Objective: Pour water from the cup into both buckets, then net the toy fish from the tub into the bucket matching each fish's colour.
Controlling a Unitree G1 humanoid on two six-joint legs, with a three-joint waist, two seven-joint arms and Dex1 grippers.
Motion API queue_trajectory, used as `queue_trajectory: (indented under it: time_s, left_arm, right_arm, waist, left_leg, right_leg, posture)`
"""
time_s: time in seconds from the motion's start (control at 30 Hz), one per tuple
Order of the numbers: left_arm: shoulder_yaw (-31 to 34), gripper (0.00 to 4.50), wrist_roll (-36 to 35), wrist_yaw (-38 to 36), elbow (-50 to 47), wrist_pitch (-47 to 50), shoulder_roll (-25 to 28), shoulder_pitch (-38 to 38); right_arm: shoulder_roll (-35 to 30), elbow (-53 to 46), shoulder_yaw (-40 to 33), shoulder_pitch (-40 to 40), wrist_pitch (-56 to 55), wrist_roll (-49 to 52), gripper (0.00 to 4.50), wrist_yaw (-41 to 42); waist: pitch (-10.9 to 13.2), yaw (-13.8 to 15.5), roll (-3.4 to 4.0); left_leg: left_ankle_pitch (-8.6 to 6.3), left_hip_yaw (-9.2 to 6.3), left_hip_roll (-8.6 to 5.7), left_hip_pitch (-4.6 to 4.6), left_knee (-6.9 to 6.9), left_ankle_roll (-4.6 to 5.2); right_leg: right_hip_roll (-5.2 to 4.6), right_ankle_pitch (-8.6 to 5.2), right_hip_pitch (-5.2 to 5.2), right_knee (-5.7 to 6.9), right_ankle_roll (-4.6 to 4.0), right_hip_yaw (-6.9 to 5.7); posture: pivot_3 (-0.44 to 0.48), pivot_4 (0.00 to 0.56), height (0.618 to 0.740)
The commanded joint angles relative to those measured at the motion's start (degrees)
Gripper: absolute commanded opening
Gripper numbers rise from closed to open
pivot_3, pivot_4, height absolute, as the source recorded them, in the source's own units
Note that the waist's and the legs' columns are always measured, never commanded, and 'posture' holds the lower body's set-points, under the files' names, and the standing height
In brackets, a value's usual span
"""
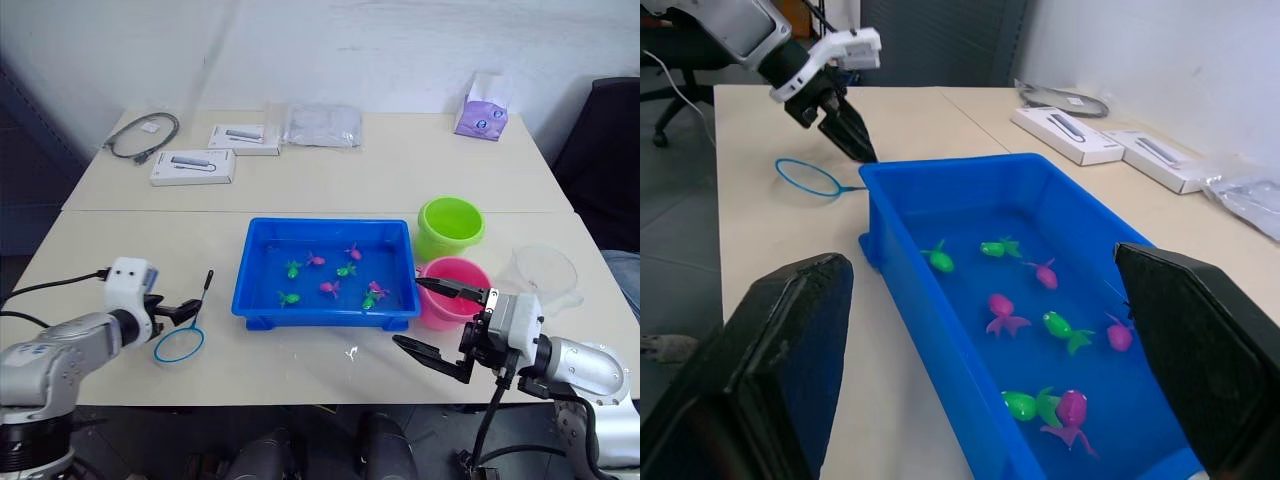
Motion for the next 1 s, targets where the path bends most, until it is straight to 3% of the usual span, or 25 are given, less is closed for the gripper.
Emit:
queue_trajectory:
  time_s: [0.03,0.2,0.33,0.53,0.57,0.63,0.73,0.8,0.9,1.0]
  left_arm:
    - [-2.49,4.50,1.56,0.59,2.20,1.62,-1.42,-1.42]
    - [-6.39,4.50,3.17,-0.60,8.21,1.31,-2.66,-2.78]
    - [-5.13,2.79,3.24,-2.00,11.08,0.81,-2.69,-1.61]
    - [-4.37,0.05,3.07,-5.23,11.91,-1.70,-2.17,-0.77]
    - [-3.86,0.05,2.76,-6.25,11.73,-2.99,-2.06,-0.75]
    - [-5.74,0.05,3.19,-11.72,9.06,-7.25,3.34,0.00]
    - [-2.95,0.05,1.91,-20.32,7.08,-14.51,10.83,-0.09]
    - [-0.03,0.05,-0.34,-28.97,7.48,-21.83,15.07,-0.66]
    - [2.11,0.05,-1.13,-44.82,11.58,-41.03,20.00,-2.03]
    - [-2.33,0.05,-2.39,-63.78,15.03,-53.05,25.32,-5.92]
  right_arm:
    - [0.24,-3.42,-0.91,0.82,-0.79,0.06,4.41,-2.32]
    - [0.28,-5.48,-1.02,2.16,-0.89,-0.23,4.41,-4.87]
    - [-0.01,-6.47,-1.60,3.35,-1.10,-0.31,4.50,-5.80]
    - [-0.27,-6.65,-1.91,4.91,-2.02,-0.37,4.50,-5.68]
    - [-0.31,-6.66,-1.95,5.12,-2.17,-0.42,4.50,-5.62]
    - [-0.86,-7.01,-1.72,4.42,-1.82,0.65,4.50,-5.14]
    - [-3.37,-9.74,-1.07,-0.14,4.71,5.19,4.50,-8.21]
    - [-5.43,-11.93,0.06,-3.67,11.08,9.19,4.50,-11.38]
    - [-9.33,-14.07,1.86,-10.32,24.05,15.71,4.50,-19.44]
    - [-14.29,-13.05,5.34,-19.12,39.28,22.06,4.50,-27.48]
  waist:
    - [0.00,0.02,0.00]
    - [-0.08,0.71,0.13]
    - [-0.11,0.67,0.25]
    - [-0.22,0.66,0.44]
    - [-0.22,0.70,0.44]
    - [-0.20,0.68,0.41]
    - [-0.08,0.30,0.30]
    - [0.00,0.16,0.25]
    - [0.01,0.02,0.26]
    - [0.00,-0.09,0.32]
  left_leg:
    - [0.01,0.00,0.01,0.00,0.00,-0.03]
    - [0.07,-0.01,0.02,0.08,0.04,-0.15]
    - [0.01,-0.03,0.06,0.78,-0.09,-0.25]
    - [-0.01,0.02,0.04,0.87,-0.24,-0.24]
    - [-0.01,0.02,0.03,0.87,-0.24,-0.24]
    - [-0.01,0.02,0.03,0.87,-0.24,-0.24]
    - [-0.03,0.02,0.05,0.80,-0.25,-0.30]
    - [-0.10,-0.01,0.10,0.73,-0.26,-0.46]
    - [-0.08,-0.07,0.13,0.61,-0.33,-0.56]
    - [0.00,-0.08,0.11,0.35,-0.38,-0.45]
  right_leg:
    - [0.02,0.00,0.00,-0.01,0.00,0.01]
    - [0.03,-0.02,0.01,-0.02,-0.04,0.06]
    - [0.02,-0.09,0.62,-0.04,-0.15,0.07]
    - [-0.04,-0.09,0.61,-0.04,-0.16,0.13]
    - [-0.06,-0.09,0.61,-0.04,-0.16,0.13]
    - [-0.09,-0.10,0.61,-0.04,-0.17,0.12]
    - [-0.09,-0.14,0.49,-0.01,-0.24,0.12]
    - [-0.12,-0.17,0.40,0.00,-0.30,0.10]
    - [-0.17,-0.29,0.22,0.06,-0.51,-0.01]
    - [-0.24,-0.35,-0.09,0.08,-0.63,-0.08]
  posture:
    - [0.000,0.150,0.740]
    - [0.000,0.150,0.740]
    - [0.000,0.150,0.740]
    - [0.000,0.150,0.740]
    - [0.000,0.150,0.740]
    - [0.000,0.150,0.740]
    - [0.000,0.150,0.740]
    - [0.000,0.150,0.740]
    - [0.000,0.150,0.740]
    - [0.000,0.150,0.740]
